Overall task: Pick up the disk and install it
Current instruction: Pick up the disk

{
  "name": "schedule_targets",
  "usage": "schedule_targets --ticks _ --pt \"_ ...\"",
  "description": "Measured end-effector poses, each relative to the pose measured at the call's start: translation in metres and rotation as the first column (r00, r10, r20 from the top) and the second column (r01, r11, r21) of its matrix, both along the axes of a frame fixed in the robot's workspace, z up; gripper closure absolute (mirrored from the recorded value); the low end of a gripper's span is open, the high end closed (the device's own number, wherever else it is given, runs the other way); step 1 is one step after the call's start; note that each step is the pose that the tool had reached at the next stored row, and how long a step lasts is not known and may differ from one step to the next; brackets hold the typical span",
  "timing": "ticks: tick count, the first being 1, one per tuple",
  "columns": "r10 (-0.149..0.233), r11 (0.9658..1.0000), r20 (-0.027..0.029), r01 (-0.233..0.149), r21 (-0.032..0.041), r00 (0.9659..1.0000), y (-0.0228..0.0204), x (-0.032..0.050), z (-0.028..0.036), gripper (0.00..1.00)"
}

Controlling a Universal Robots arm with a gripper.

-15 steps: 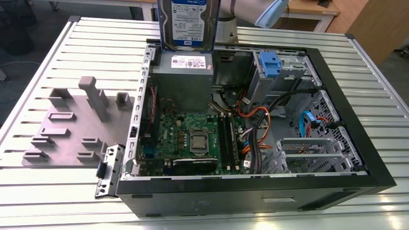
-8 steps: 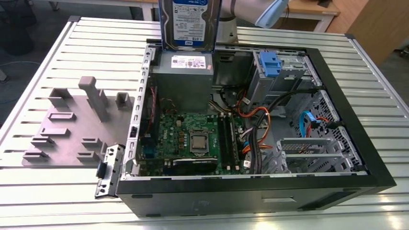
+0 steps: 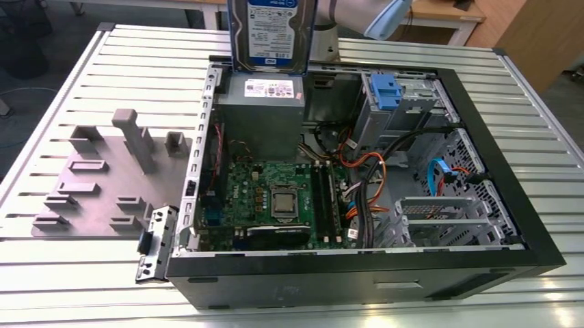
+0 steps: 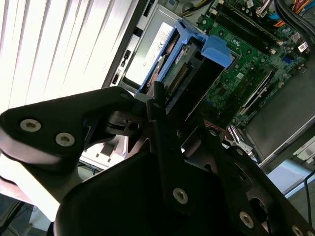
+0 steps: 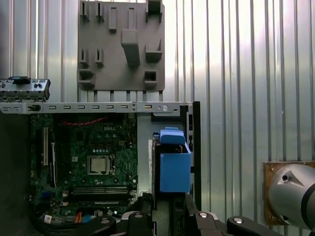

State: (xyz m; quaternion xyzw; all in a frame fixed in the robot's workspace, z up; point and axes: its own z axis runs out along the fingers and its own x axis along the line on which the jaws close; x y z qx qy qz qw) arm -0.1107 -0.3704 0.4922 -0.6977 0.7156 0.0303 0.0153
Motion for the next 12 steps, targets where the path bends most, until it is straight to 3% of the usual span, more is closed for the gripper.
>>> schedule_targets --ticks 12 --pt "0.000 1.0000 0.0000 0.000 0.0000 1.0000 -0.0001 0.0280 -0.0011 0.65"
